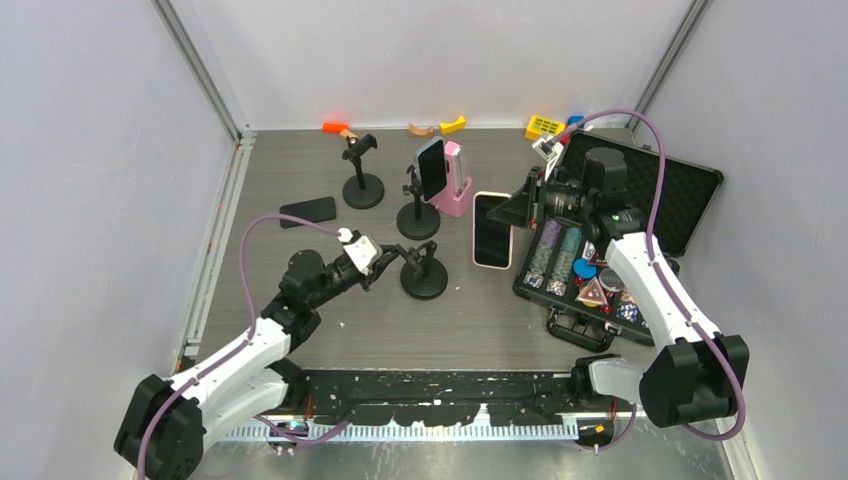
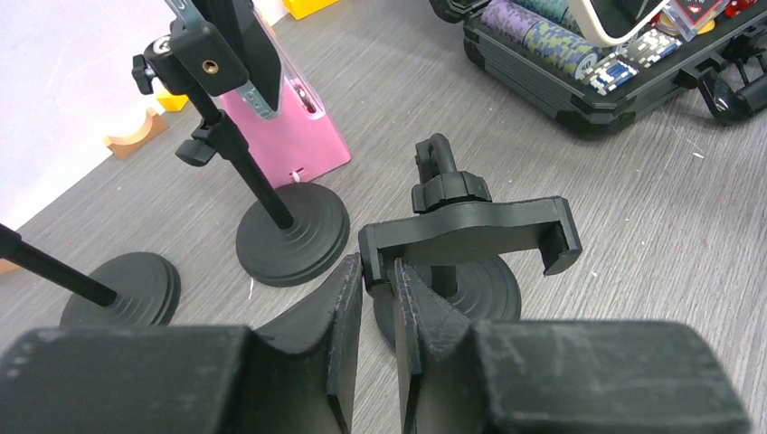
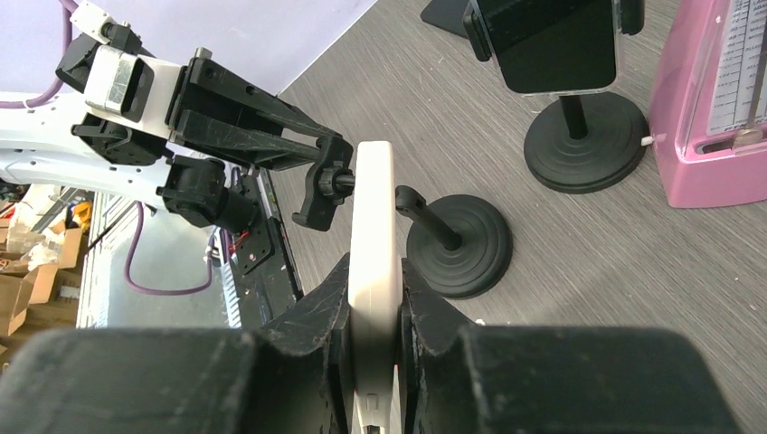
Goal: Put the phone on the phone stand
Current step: Install the phone on the phone stand.
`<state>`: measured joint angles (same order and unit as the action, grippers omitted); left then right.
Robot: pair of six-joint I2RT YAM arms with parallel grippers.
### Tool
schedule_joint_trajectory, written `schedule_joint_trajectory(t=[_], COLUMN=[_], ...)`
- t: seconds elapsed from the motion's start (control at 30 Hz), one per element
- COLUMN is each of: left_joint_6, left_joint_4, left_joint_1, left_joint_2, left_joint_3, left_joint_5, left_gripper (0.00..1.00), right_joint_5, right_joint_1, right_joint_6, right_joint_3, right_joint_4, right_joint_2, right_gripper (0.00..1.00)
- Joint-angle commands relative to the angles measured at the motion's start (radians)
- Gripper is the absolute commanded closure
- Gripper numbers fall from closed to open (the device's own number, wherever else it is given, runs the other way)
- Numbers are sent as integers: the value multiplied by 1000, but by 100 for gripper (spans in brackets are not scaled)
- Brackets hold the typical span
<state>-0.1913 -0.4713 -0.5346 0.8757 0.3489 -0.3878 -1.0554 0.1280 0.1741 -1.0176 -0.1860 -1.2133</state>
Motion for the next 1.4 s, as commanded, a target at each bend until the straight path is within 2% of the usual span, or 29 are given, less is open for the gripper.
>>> schedule_joint_trajectory(t=[0.0, 0.13, 0.27, 0.5, 0.67, 0.7, 0.77, 0.93, 1.17, 1.23, 1.27, 1.3, 1.33, 1.37], left_joint_6=[26, 34, 56, 135, 186, 242, 267, 334, 360, 360, 359, 359, 357, 355], left_joint_4=[-124, -124, -79, 96, 240, 328, 358, 418, 454, 464, 468, 480, 495, 502], left_joint_1=[5, 5, 5, 5, 5, 5, 5, 5, 5, 6, 5, 5, 5, 5], left_joint_2=[18, 43, 73, 192, 289, 346, 378, 438, 450, 452, 454, 460, 463, 468], left_joint_3=[7, 22, 66, 233, 387, 475, 517, 594, 615, 620, 624, 631, 636, 640], left_joint_5=[-30, -48, -63, -40, -22, -30, -39, -80, -117, -144, -164, -180, -195, -208], left_gripper=[81, 88, 100, 100, 100, 100, 100, 100, 100, 100, 100, 100, 100, 100], right_joint_5=[-23, -36, -48, -31, 12, 3, -23, -78, -130, -140, -141, -139, -129, -121], right_joint_1=[2, 4, 15, 113, 233, 279, 305, 385, 449, 457, 460, 467, 471, 487], right_joint_6=[-1, 23, 58, 56, -69, -93, -93, -75, -85, -126, -159, -276, -367, -565], right_joint_3=[-57, -51, -51, -143, -239, -279, -308, -360, -441, -460, -485, -505, -566, -604], right_joint_4=[49, 84, 136, 161, 65, 92, 114, 204, 219, 180, 92, 25, -172, -280], right_joint_2=[2, 1, 1, -24, -64, -92, -126, -244, -391, -417, -431, -439, -459, -470], right_gripper=[100, 100, 100, 100, 100, 100, 100, 100, 100, 100, 100, 100, 100, 100])
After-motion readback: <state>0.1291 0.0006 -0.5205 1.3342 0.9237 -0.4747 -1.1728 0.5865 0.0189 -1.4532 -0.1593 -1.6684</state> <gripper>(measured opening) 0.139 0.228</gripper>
